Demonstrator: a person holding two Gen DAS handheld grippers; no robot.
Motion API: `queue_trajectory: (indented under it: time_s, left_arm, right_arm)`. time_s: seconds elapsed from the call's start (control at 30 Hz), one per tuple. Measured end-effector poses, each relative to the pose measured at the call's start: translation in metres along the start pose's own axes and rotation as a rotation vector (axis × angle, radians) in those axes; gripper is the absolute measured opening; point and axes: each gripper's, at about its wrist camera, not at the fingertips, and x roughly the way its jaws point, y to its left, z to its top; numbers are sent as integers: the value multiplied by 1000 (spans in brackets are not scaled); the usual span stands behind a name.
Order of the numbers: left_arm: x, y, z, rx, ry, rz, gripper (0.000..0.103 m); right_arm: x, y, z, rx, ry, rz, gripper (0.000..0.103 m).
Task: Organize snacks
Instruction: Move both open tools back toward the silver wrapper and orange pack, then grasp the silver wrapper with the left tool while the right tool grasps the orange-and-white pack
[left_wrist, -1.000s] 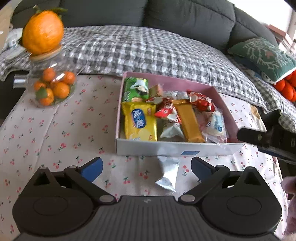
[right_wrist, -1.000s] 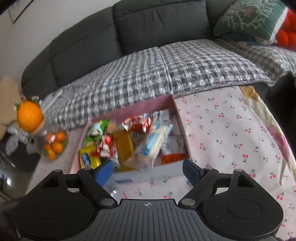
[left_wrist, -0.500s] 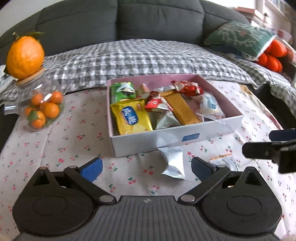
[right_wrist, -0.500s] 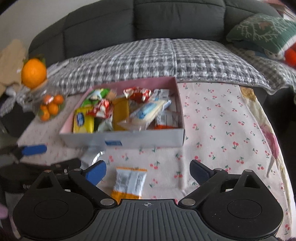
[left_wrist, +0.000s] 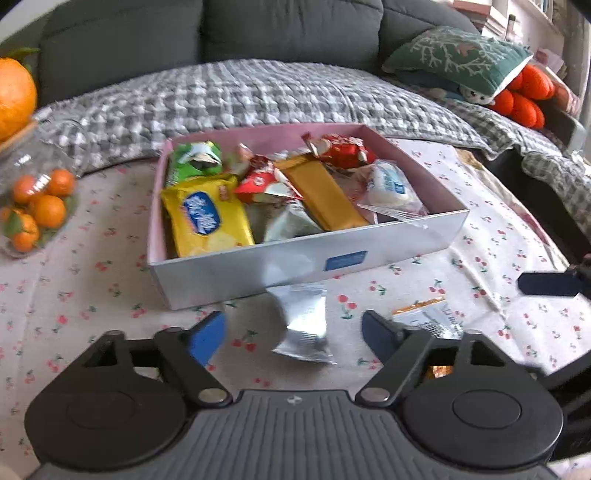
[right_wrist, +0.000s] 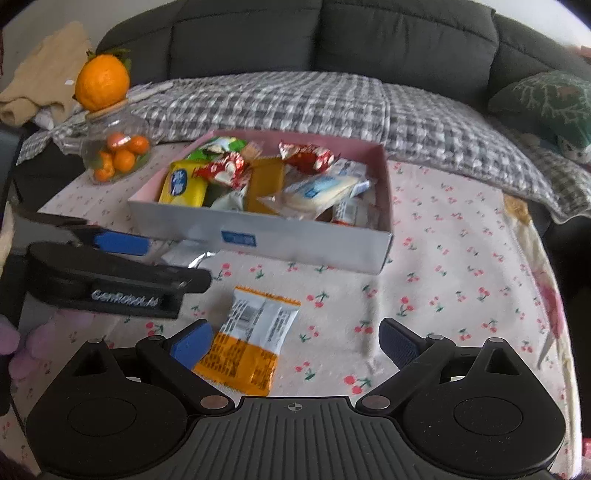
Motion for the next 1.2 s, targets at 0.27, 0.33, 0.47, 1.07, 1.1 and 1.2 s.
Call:
queue_trajectory:
  time_s: [0.27,0.33,0.47,1.07,1.1,1.2]
  left_arm:
    - [5,1,0,-19,27,-14,35]
    - [4,2,1,-29,30,-14,26]
    - [2,4,1,-44,40,-8,24]
    - [-9,8,-3,-79,82,-12,22]
    - [-9,8,-3,-79,82,-11,22]
    - [-11,7,-3,-79,80,-5,22]
  right_arm:
    - [11,3,-4,26,38,25,99]
    - [13,4,-4,26,46,28,99]
    - [19,6,-6,28,64,28,99]
    - [35,22,3,29,116,-2,99]
    - [35,23,4,25,117,1,98]
    - [35,27,4,8,114,5,95]
